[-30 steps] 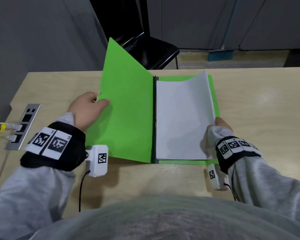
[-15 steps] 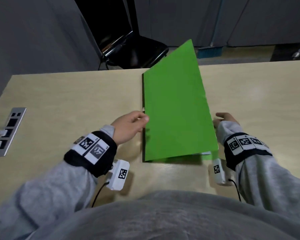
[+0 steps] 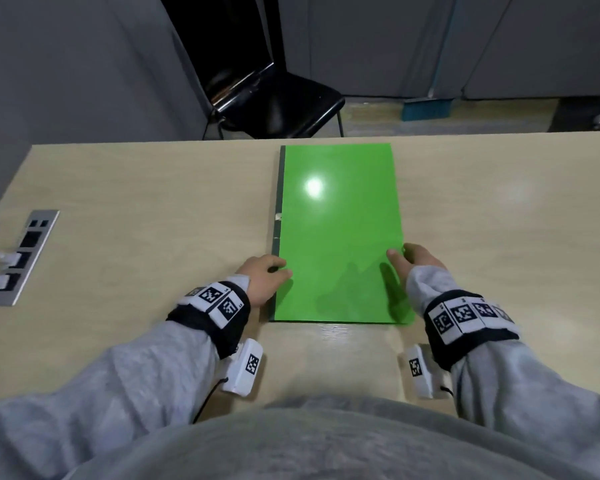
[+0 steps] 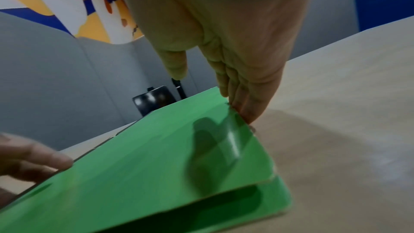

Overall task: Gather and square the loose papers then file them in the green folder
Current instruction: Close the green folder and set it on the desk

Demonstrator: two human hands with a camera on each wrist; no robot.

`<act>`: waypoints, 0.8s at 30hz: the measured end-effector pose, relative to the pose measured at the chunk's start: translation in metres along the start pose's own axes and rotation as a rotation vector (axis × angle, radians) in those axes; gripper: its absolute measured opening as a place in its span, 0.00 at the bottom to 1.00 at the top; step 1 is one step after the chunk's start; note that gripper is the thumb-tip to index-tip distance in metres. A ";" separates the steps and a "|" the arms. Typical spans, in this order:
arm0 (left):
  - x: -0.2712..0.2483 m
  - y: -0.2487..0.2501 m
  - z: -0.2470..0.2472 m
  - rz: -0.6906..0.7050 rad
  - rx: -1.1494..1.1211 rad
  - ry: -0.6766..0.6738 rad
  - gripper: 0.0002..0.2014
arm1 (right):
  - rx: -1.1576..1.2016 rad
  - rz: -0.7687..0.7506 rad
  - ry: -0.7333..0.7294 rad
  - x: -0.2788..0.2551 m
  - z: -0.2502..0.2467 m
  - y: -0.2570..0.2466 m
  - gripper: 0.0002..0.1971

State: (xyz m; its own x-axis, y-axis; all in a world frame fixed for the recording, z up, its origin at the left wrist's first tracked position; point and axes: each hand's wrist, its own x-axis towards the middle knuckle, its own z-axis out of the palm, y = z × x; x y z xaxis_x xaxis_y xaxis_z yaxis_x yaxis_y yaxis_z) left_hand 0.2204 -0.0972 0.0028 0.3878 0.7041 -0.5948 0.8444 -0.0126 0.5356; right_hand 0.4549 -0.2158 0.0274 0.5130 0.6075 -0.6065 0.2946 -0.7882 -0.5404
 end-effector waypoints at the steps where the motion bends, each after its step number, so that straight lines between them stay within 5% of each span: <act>1: -0.001 -0.007 -0.005 -0.010 0.002 0.014 0.23 | -0.004 -0.005 -0.018 -0.001 0.007 -0.006 0.32; 13: -0.027 -0.147 -0.116 -0.200 0.043 0.144 0.25 | -0.193 -0.210 -0.256 -0.027 0.142 -0.114 0.33; 24: -0.037 -0.250 -0.199 -0.301 -0.022 0.215 0.24 | -0.359 -0.297 -0.318 -0.037 0.252 -0.197 0.33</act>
State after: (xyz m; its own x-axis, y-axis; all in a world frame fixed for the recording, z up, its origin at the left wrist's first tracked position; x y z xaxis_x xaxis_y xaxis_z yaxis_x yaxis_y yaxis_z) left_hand -0.0791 0.0211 0.0104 0.0350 0.8073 -0.5891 0.8999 0.2310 0.3700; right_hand 0.1751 -0.0583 0.0091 0.1145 0.7643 -0.6346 0.6735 -0.5294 -0.5159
